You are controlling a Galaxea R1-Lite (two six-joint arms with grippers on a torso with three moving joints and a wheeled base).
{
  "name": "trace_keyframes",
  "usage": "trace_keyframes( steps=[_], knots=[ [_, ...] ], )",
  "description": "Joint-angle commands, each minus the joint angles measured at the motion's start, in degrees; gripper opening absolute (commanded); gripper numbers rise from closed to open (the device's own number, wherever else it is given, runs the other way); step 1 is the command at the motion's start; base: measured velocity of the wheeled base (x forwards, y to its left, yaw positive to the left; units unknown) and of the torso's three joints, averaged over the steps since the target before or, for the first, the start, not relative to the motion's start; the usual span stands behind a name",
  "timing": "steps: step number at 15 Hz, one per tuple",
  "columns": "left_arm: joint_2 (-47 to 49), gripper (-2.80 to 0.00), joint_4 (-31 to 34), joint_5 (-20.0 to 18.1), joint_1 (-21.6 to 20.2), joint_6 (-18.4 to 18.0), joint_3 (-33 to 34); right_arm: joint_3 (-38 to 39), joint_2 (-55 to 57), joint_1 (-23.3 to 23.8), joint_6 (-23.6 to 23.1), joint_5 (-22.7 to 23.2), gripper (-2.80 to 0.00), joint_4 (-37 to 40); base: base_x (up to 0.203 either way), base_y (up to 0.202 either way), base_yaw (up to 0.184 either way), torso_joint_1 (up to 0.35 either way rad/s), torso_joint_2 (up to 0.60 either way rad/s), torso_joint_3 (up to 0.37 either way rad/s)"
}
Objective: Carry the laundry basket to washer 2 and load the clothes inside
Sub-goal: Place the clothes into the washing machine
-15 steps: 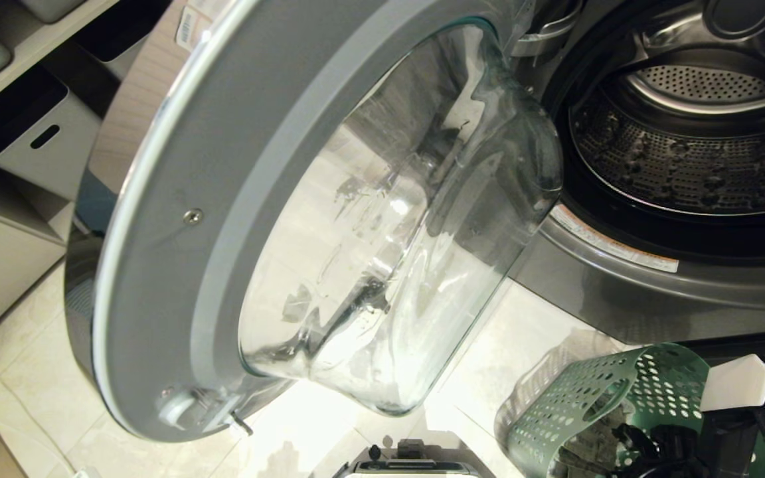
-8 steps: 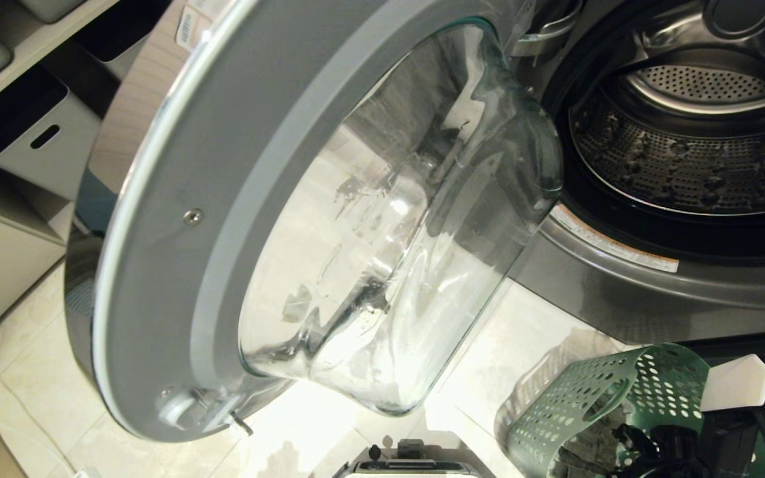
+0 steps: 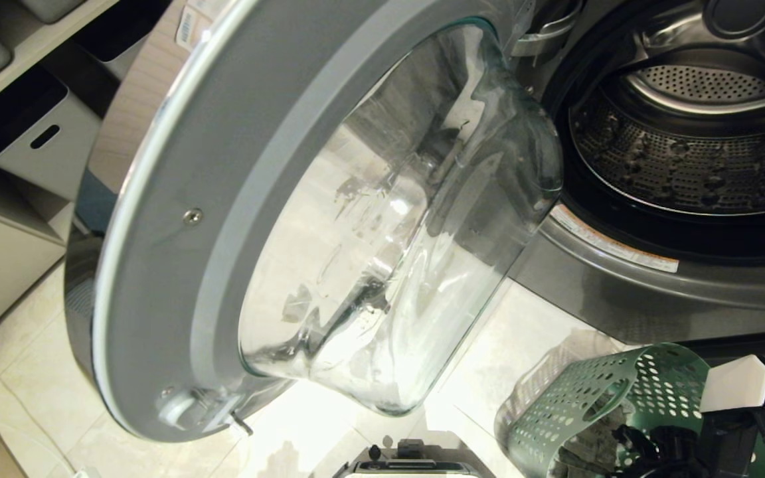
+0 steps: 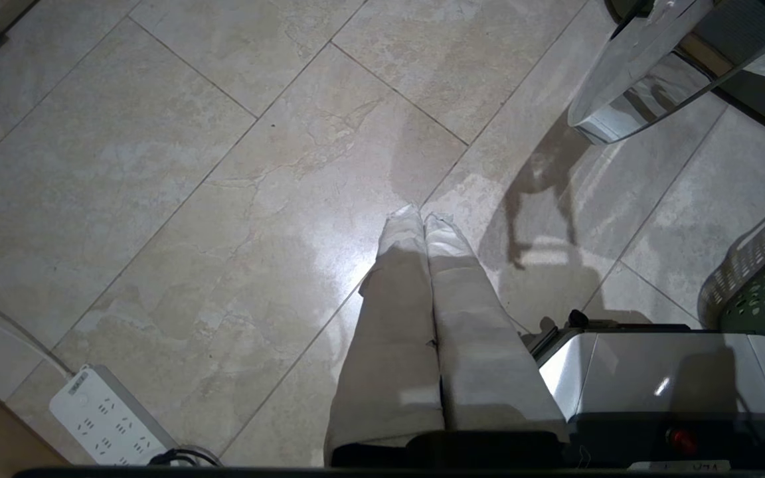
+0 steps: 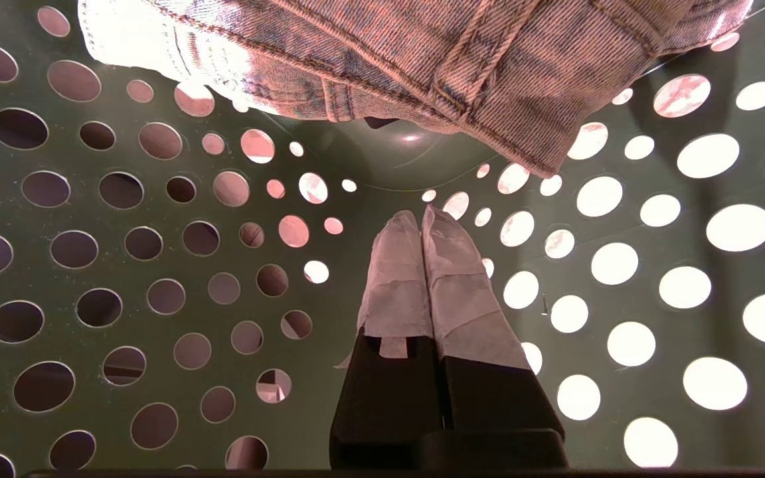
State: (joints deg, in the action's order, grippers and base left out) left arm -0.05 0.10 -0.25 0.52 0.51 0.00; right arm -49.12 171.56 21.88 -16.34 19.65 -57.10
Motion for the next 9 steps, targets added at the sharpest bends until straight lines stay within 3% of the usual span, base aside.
trace_keyframes(
  steps=[1,4,9],
  knots=[
    [0.0,-2.8,0.0,0.0,0.0,0.0,0.0,0.0,0.1,0.0,-0.1,0.1,-2.8,-0.4,0.0,0.0,0.0,0.0,0.0,0.0],
    [0.0,-2.8,0.0,0.0,0.0,0.0,0.0,1.2,-1.4,0.1,-0.1,0.1,-2.8,-0.4,0.0,0.0,0.0,0.0,0.0,0.0],
    [0.0,-2.8,0.0,0.0,0.0,0.0,0.0,10.5,-12.3,0.0,0.1,0.3,-2.8,-0.4,0.0,0.0,0.0,0.0,0.0,0.0]
  ],
)
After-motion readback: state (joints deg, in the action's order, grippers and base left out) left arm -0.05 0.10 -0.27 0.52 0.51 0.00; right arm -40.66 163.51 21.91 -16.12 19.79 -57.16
